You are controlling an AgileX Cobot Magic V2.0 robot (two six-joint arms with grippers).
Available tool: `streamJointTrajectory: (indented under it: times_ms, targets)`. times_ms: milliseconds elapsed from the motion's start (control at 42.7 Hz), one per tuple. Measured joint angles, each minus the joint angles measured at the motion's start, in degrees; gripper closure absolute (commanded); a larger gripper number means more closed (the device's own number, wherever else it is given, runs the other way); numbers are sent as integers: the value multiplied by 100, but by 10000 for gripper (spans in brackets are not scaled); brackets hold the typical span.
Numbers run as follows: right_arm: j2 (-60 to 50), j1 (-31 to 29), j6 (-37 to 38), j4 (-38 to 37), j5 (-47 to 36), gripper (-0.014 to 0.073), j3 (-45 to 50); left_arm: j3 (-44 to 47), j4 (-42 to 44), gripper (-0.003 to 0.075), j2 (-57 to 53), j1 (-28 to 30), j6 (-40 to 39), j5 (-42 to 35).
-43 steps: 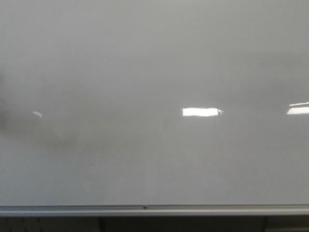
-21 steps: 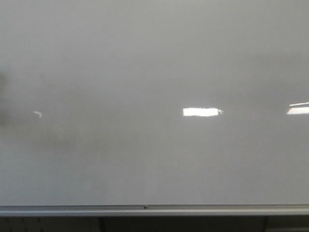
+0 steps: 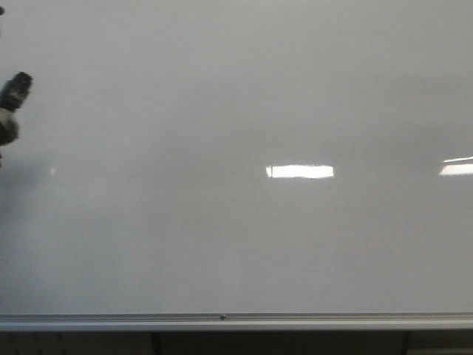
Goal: Write number 1 on whiteboard
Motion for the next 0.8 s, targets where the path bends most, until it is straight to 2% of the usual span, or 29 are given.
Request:
streamJointTrajectory:
  times_ms: [117, 234, 398, 539, 656, 797]
  targets:
    - [490, 0, -254, 309, 412, 85, -416, -253, -893, 740, -42, -752, 979, 659]
    - [956, 104, -772, 878, 763, 85, -707, -464, -1738, 740, -42, -1178, 2038, 1278]
    - [1664, 366, -2038, 2141, 1261, 85, -1047, -839, -2945, 740, -42, -1495, 3389, 2162]
    - [2312, 551, -3384, 3310, 2089, 85, -1375, -1091, -3653, 740, -42, -1522, 4085, 2796]
    - [2944, 635, -4295, 4221, 2912, 85, -1688, -1243, -3926, 740, -42, -1522, 4393, 3156]
    - [3706, 684, -4831, 4781, 3666, 85, -2132, -1256, -4078, 740, -42, -1522, 4633, 3448]
